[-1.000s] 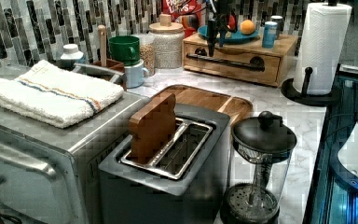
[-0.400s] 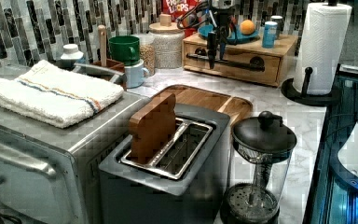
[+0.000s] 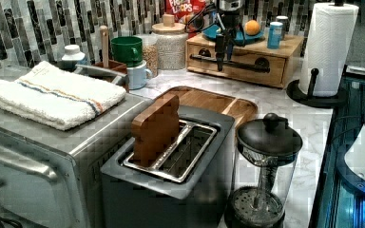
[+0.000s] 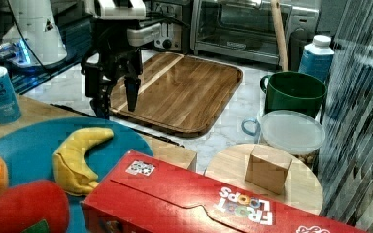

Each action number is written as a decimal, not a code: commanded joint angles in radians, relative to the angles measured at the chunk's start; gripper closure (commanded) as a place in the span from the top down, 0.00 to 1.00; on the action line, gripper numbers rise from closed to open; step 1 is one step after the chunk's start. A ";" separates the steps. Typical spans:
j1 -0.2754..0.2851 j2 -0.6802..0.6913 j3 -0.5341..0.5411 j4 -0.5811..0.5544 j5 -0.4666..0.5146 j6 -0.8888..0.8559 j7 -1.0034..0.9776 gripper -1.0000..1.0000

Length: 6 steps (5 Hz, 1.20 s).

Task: Open the drawer.

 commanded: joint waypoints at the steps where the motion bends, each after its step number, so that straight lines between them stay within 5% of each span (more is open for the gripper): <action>1: 0.023 0.055 0.043 -0.007 0.081 0.130 0.021 1.00; 6: 0.145 0.011 0.121 -0.102 0.094 0.139 0.202 1.00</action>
